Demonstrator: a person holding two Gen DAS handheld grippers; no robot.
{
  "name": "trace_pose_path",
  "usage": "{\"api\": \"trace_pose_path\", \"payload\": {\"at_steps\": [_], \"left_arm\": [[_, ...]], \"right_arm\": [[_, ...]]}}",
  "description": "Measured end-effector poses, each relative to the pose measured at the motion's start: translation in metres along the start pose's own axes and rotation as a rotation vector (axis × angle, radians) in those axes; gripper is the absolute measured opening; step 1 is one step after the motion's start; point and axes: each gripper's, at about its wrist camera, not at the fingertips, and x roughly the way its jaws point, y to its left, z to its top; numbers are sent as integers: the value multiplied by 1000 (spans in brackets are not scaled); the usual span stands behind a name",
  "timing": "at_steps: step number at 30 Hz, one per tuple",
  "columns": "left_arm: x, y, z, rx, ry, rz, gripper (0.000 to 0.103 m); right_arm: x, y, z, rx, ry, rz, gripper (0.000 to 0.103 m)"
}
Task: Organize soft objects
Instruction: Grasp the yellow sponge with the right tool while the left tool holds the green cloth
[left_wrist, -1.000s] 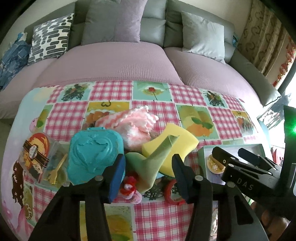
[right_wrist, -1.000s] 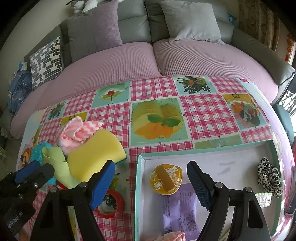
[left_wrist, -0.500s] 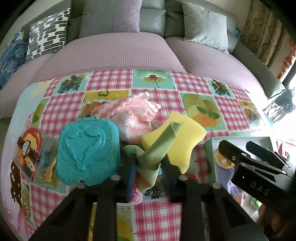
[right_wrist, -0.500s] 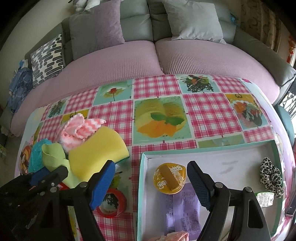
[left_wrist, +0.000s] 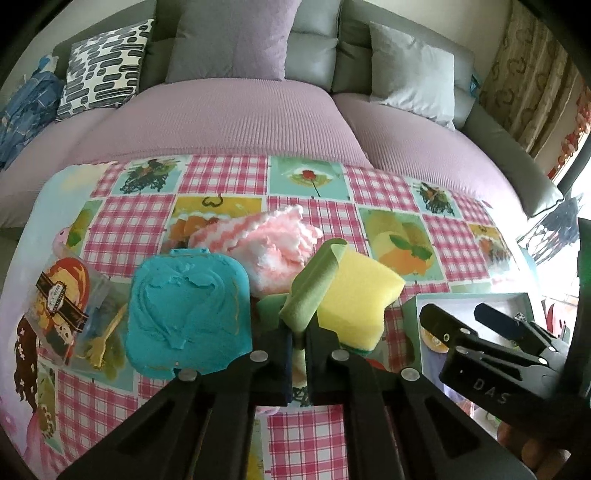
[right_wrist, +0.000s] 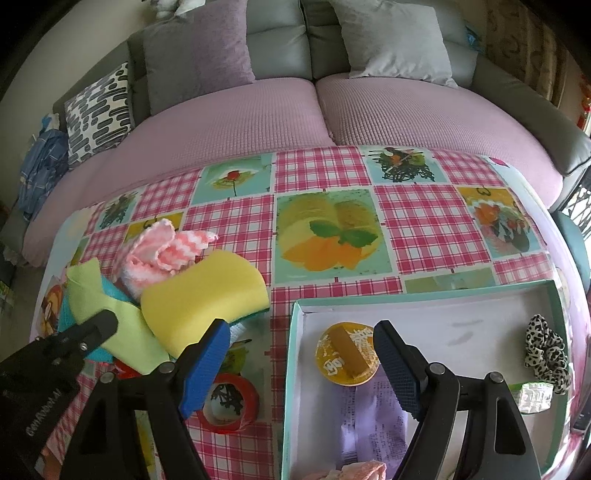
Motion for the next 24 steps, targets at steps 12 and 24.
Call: {"api": "trace_pose_path", "payload": {"at_steps": [12,24], "left_arm": [[-41,9,8,-30,-117,-9,5],[-94,36,10,-113,-270,3,5]], "right_arm": [[-5,5,-1,-19,-10,0,82],[-2,29,-4,-84,-7,29,82]]}}
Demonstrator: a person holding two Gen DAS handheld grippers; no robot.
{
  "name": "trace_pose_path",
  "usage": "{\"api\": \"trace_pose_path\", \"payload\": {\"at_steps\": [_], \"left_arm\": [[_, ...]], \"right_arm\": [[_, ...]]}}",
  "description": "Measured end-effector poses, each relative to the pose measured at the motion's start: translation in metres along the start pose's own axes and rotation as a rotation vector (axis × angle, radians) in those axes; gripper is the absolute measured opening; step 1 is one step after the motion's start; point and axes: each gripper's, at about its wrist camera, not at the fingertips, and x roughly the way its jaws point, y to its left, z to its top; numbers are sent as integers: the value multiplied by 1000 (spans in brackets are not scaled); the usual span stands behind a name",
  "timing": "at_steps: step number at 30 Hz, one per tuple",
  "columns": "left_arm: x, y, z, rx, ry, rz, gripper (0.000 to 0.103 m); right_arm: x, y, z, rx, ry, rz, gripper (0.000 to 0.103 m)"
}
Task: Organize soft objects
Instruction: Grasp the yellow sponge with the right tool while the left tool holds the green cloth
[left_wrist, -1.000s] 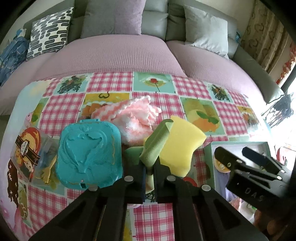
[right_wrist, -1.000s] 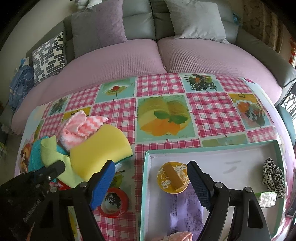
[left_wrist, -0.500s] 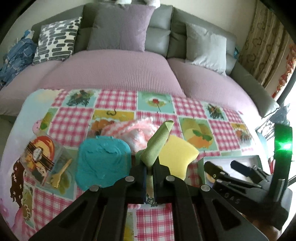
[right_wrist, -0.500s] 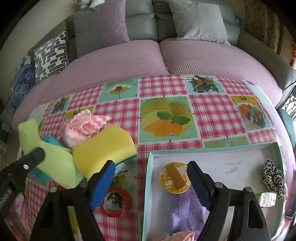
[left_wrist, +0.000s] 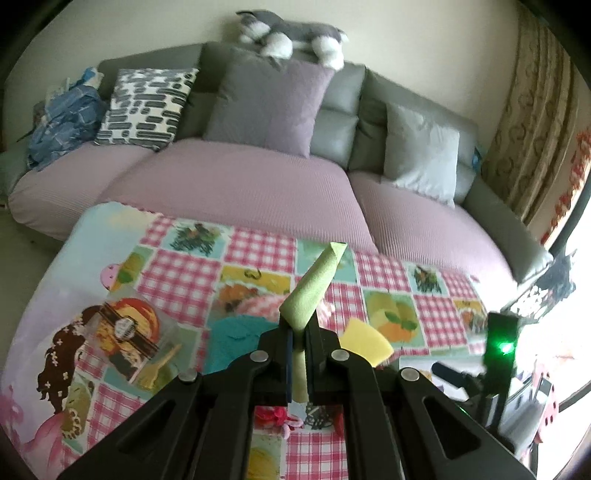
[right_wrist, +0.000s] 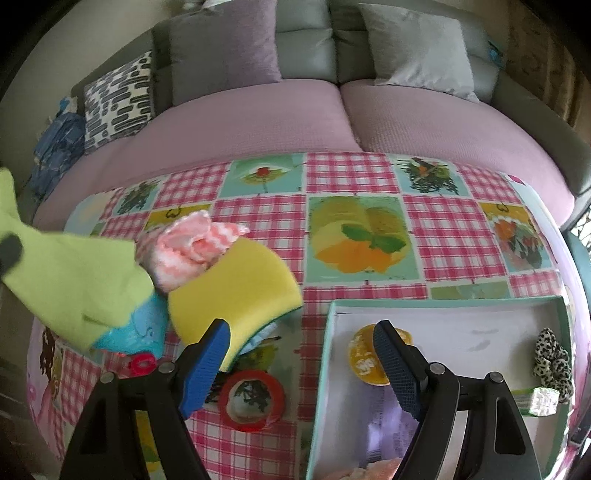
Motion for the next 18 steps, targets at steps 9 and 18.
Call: {"api": "trace_pose_path", "payload": {"at_steps": [9,18], "left_arm": [[-22,37,6,-83,-87,136,5],[-12,57,1,-122,-57,196,5]], "right_arm": [[12,32,-8,-82,20,26,82],[30,60,-11,-133,54,34,82]]}}
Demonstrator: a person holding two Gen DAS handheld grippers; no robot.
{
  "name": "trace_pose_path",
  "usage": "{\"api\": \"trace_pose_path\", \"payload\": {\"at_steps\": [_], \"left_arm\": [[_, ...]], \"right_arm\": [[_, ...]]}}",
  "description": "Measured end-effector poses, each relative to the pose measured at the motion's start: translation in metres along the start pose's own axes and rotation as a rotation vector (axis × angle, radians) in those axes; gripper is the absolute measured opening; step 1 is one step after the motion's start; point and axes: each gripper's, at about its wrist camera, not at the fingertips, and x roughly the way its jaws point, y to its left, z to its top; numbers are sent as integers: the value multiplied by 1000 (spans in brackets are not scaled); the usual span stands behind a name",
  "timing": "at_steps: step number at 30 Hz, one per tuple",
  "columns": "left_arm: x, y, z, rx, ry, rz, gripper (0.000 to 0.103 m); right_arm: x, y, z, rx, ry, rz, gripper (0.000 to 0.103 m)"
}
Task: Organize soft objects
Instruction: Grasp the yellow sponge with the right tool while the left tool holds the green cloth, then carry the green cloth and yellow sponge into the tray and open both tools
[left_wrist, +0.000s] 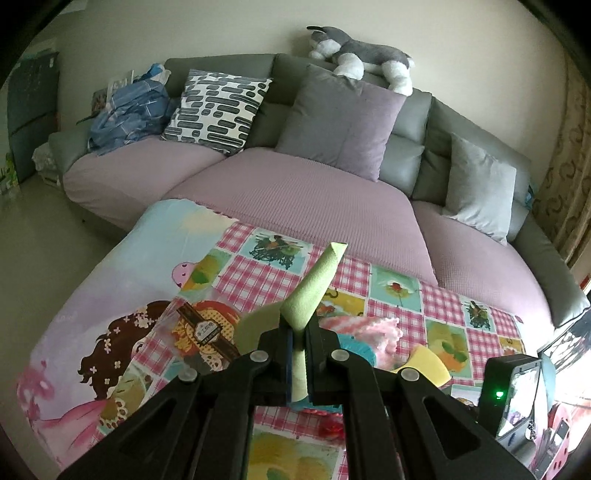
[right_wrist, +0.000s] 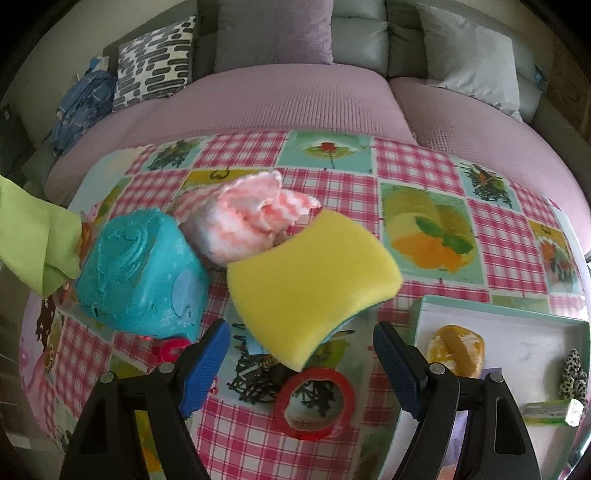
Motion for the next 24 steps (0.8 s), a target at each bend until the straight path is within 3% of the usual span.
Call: {"api": "trace_pose_path", "payload": {"at_steps": [4,9,24], "left_arm": [[4,0,-2,2,12,-3,5],[7,0,-3,-1,20,-4,5],[5,-5,-4,17,14,14,5]], "right_arm": [[11,3,1,3,14,-9,75],[16,1,0,12,17,-7,56],[-7,-15,2,55,-59,15,49]]}}
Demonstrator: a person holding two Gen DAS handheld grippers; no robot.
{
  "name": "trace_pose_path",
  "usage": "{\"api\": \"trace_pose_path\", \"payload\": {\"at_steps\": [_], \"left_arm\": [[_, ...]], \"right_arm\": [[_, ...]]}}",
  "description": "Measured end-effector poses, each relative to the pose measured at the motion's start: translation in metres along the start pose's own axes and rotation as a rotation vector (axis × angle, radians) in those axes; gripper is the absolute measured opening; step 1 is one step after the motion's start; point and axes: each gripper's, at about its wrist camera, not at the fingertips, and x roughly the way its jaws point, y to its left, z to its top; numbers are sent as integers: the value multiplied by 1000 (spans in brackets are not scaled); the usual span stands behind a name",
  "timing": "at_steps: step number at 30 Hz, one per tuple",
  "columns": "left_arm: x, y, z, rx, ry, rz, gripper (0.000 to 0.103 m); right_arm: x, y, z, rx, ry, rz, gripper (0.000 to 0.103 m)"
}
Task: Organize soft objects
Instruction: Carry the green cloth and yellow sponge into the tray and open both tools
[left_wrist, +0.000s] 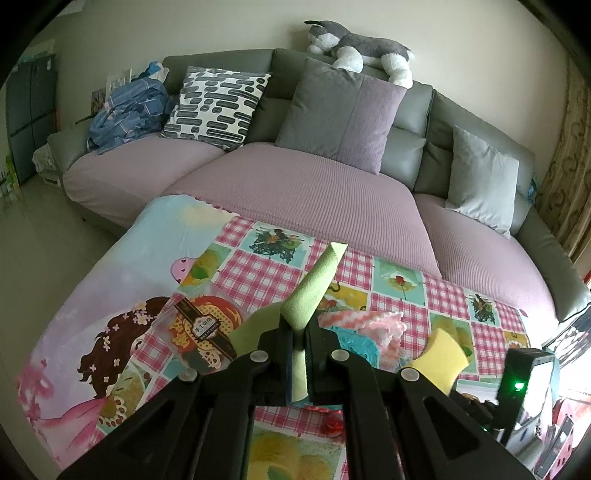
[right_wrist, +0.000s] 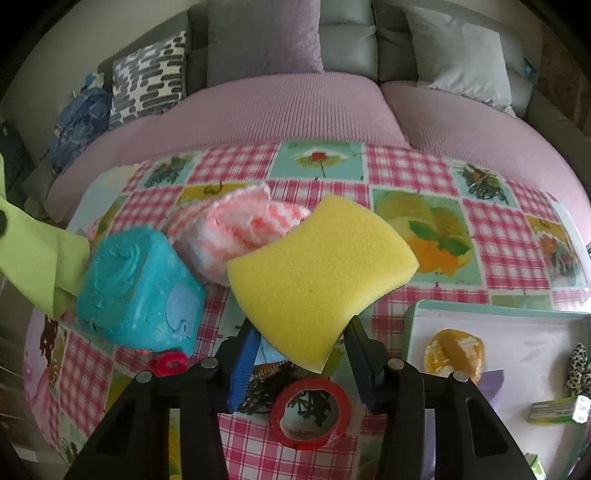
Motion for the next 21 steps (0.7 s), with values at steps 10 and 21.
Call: {"api": "trace_pose_path", "payload": {"at_steps": [10,21], "left_arm": [[-22,-5,5,19,-61,4,5],[-60,-43,7,109,-153,-66,5]], "right_arm": [[-49,-15,3,34,-94,-16,49],[-81,-56,-11,105,-124,-102,49]]}}
